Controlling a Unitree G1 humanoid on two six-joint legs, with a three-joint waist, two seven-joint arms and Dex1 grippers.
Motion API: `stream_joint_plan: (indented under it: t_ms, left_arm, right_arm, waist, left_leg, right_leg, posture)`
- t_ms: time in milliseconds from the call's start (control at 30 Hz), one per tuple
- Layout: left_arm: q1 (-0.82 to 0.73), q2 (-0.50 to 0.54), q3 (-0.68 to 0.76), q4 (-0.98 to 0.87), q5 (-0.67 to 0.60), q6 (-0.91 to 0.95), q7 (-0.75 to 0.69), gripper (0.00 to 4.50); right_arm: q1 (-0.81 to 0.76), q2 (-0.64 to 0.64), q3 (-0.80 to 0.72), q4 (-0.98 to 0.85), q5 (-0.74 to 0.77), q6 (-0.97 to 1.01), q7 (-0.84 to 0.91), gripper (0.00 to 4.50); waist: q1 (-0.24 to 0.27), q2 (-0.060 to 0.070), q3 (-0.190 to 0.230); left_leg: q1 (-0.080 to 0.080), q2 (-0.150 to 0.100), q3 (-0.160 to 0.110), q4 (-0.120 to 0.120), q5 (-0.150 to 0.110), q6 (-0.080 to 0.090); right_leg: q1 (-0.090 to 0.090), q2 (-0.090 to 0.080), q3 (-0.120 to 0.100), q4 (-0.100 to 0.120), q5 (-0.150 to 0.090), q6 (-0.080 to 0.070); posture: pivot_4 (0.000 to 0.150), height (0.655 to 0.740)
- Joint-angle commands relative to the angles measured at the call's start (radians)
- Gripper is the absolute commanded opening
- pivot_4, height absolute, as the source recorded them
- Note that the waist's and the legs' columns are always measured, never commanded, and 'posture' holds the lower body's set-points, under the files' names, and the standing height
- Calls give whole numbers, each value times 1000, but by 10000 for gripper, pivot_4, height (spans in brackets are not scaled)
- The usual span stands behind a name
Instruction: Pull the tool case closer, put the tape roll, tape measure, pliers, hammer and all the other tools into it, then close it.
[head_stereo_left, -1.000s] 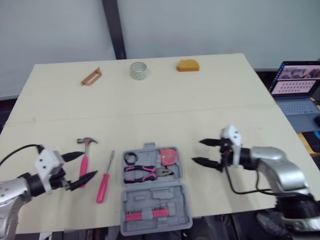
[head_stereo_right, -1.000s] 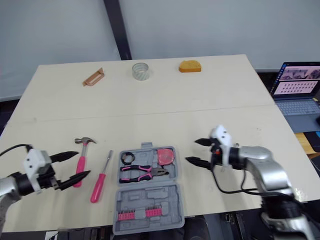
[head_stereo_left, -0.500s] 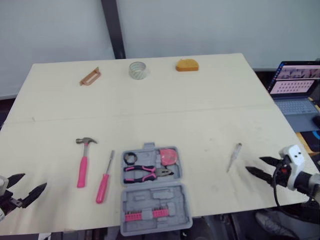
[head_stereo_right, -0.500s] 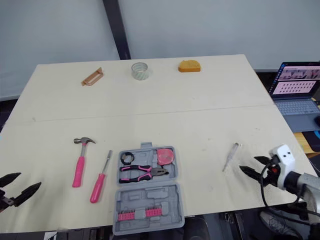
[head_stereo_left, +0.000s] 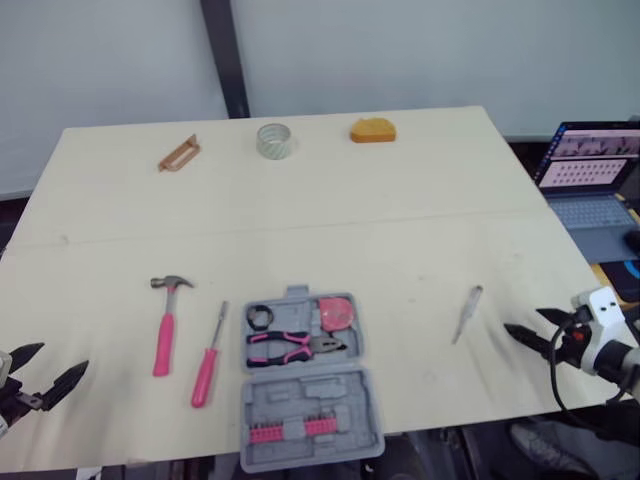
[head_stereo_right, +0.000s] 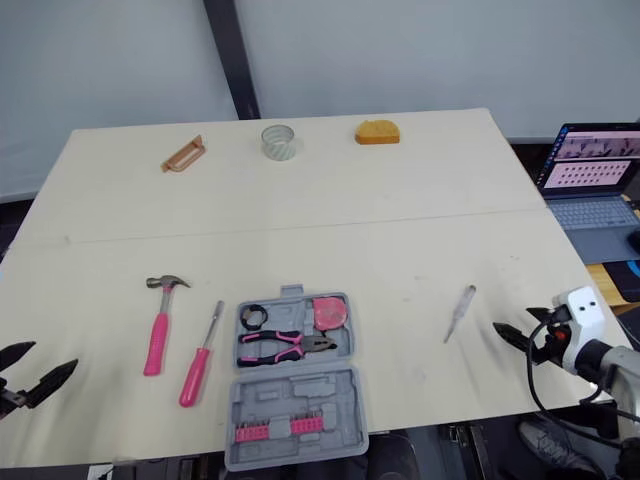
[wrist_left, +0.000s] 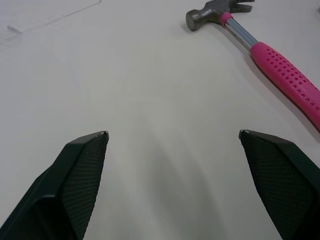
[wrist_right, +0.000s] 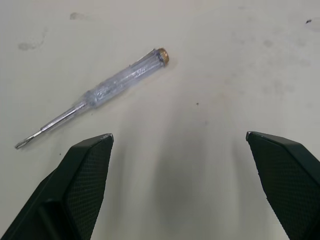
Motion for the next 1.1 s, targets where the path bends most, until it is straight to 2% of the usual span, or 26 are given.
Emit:
stream_joint_plan:
  t_ms: [33, 267, 300, 367, 400, 467, 600, 1100]
  left_arm:
    - [0, 1, 5, -21, -6, 1, 7, 45000]
    - [-9, -13, -28, -46, 0, 7, 12, 45000]
    - [-11, -14, -32, -48, -2, 9, 14, 45000]
    - [-11, -17, -36, -58, -4, 14, 19, 45000]
    - [-11, -19, -36, -63, -5, 16, 20, 45000]
    - [-10, -20, -36, -69, -5, 19, 22, 45000]
    - [-11, -19, -37, -73, -5, 24, 23, 45000]
    - [-26, -16, -40, -102, -4, 40, 30, 45000]
  right_arm:
    - [1, -4, -35, -10, 18, -16, -8, 44905]
    - [0, 8, -23, -34, 28, -12, 4, 44905]
    - [0, 9, -20, -40, 28, -8, 3, 44905]
    - [0, 12, -21, -48, 30, 2, -4, 44905]
    - [1, 14, -22, -52, 32, 7, -6, 44905]
    - [2, 16, -23, -57, 33, 10, -8, 44905]
    - [3, 16, -20, -65, 29, 22, -13, 44905]
    - [0, 13, -17, -60, 23, 33, -16, 44905]
  waist:
    - [0, 0, 0]
    - [-3, 2, 2]
    - [-11, 4, 3]
    - [-25, 4, 4]
    - [-26, 4, 4]
    - [-9, 3, 4]
    - [9, 4, 5]
    - [8, 4, 5]
  left_leg:
    - [0, 0, 0, 0, 0, 0]
    - [-2, 0, -3, -1, 0, 0]
    - [-5, -2, -11, -2, 0, 0]
    - [0, -14, -36, -13, 8, 4]
    - [0, -20, -47, -16, 12, 5]
    - [1, -22, -44, -13, 13, 4]
    - [1, -22, -40, -13, 14, 4]
    - [1, -21, -35, -13, 14, 4]
  right_leg:
    - [0, 0, 0, 0, 0, 0]
    - [3, -1, -2, -1, 0, 0]
    - [12, -5, -11, -3, 0, 1]
    - [37, -21, -48, -15, 1, 3]
    - [42, -29, -62, -17, 1, 4]
    - [34, -30, -61, -13, 2, 5]
    - [32, -30, -58, -13, 2, 5]
    - [29, -29, -54, -13, 2, 5]
  posture:
    - [1500, 7400]
    - [1500, 7400]
    - [1500, 7400]
    - [1500, 7400]
    - [1500, 7400]
    - [1500, 7400]
    - [1500, 7400]
    - [1500, 7400]
